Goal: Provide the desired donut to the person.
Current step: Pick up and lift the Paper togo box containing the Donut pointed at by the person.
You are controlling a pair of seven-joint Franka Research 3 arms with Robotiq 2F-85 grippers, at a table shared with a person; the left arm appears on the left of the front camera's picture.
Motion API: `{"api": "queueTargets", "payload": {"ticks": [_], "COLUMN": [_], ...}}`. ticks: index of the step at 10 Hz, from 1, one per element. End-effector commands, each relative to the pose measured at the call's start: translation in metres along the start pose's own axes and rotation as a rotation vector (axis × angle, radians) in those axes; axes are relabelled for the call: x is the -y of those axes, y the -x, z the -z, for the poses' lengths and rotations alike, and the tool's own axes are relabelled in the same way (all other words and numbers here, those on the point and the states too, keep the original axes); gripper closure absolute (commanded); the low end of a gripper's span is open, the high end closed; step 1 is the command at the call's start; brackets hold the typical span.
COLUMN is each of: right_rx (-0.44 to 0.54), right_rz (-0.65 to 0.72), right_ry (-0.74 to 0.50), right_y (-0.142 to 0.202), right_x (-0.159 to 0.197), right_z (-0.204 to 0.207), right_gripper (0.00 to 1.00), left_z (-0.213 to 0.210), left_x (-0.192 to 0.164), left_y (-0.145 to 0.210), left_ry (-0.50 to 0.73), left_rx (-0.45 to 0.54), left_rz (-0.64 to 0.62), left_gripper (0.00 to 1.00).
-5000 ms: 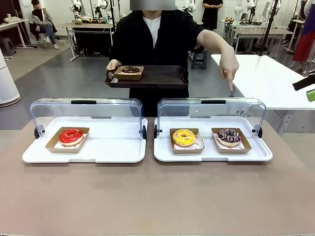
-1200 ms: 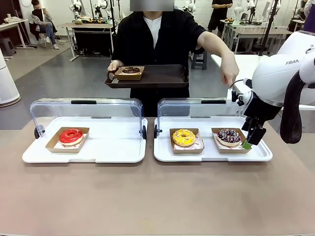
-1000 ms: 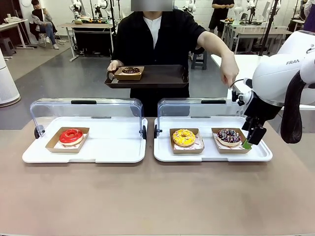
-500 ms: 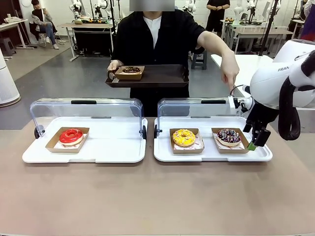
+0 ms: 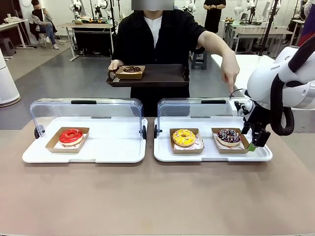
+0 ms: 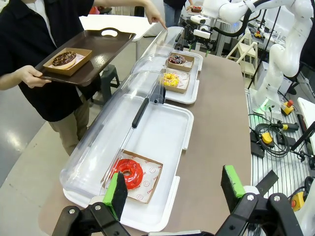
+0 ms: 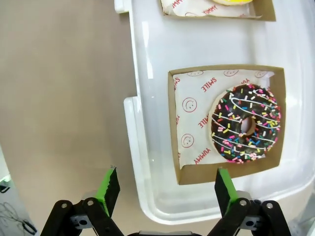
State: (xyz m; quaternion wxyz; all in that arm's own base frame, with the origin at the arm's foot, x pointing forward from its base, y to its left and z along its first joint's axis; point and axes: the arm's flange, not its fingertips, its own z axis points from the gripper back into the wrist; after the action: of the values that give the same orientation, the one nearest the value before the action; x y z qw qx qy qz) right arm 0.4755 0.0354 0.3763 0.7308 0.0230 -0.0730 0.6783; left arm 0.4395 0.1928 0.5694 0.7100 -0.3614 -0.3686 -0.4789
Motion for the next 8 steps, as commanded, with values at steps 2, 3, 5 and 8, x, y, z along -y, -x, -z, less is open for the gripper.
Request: {"api": "queueTargets", "payload": {"ticks": [2, 3, 5, 8], "right_rx": [-0.053, -0.060, -0.090, -0.113], "right_rz": [0.038, 0.043, 0.052, 0.062], "right_ry": [0.011, 0.011, 0.009, 0.004], "right_y": [-0.003, -0.005, -0.008, -0.008], "right_x": [0.007, 0.008, 0.008, 0.007], "right_z": [0.020, 0.027, 0.042, 0.050], "right_gripper": [0.00, 0.00, 0.00, 0.00], "left_z": [-0.001, -0.001, -0.001, -0.001], "left_x": [0.001, 0.001, 0.001, 0.001], "left_y": [-0.001, -0.001, -0.001, -0.001], "left_ry": [-0.002, -0.002, -0.002, -0.002], "left_rx": [0.002, 0.002, 0.002, 0.002], "left_rz": [0.006, 0.006, 0.006, 0.006], "left_gripper": [0.00, 0.00, 0.00, 0.00]}}
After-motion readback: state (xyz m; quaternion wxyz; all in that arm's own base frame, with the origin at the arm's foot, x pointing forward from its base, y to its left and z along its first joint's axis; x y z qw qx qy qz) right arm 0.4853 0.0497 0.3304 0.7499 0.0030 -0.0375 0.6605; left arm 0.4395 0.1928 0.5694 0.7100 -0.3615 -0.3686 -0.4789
